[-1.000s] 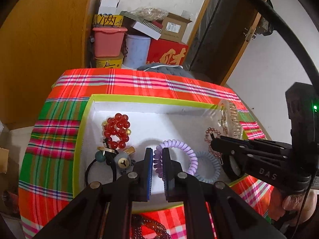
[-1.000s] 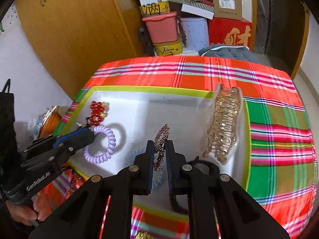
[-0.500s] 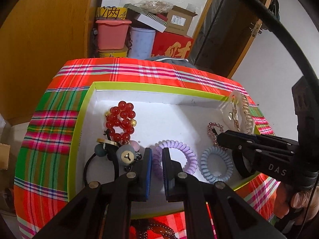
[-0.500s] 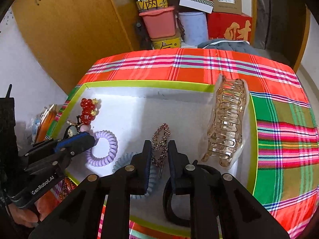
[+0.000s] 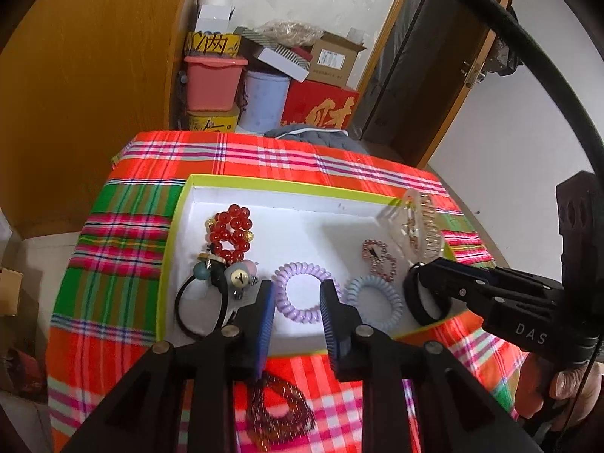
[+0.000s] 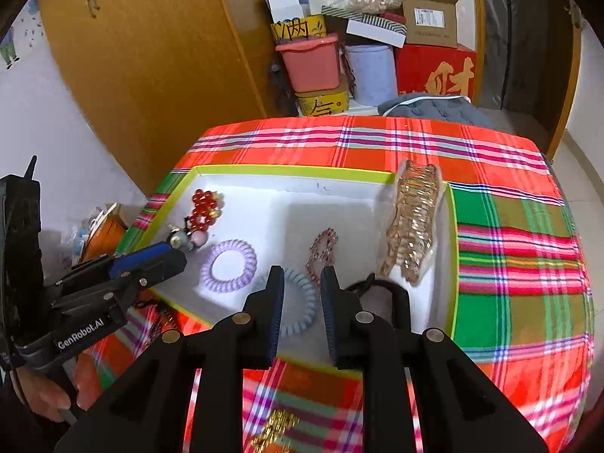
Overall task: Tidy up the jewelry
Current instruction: 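Withdraw both tools from the tray toward the last bracelets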
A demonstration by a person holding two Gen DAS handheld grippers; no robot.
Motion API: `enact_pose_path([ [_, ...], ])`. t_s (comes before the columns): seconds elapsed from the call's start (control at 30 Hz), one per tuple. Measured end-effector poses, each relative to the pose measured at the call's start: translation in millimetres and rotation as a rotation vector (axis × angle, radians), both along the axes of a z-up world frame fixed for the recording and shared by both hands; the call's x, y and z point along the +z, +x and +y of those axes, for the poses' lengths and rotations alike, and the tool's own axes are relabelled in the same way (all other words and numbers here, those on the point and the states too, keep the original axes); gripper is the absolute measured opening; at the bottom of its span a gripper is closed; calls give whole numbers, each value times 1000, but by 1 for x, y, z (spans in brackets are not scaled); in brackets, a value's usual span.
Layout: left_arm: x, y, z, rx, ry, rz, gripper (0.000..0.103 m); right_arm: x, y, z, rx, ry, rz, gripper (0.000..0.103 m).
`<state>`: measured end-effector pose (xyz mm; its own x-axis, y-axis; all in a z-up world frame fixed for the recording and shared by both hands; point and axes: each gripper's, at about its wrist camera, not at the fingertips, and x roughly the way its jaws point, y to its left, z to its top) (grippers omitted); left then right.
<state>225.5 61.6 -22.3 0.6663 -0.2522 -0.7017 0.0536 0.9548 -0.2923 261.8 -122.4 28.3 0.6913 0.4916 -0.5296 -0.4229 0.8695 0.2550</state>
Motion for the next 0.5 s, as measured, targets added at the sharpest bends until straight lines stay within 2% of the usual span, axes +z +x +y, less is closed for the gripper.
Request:
enact_pose_path([
  [0.17, 12, -23, 3, 4, 10, -26, 24, 0, -22, -10, 0, 16, -5, 21],
  [0.23, 13, -31, 4, 6, 17, -28, 24, -3, -33, -14, -1, 21, -4, 29],
  [0.3, 13, -39, 7, 15, 19, -23, 24, -7, -42, -17, 0, 33, 5, 32],
  [0.5, 7, -55, 14, 41, 15, -2, 26, -18, -60, -22, -3, 43, 24, 32],
])
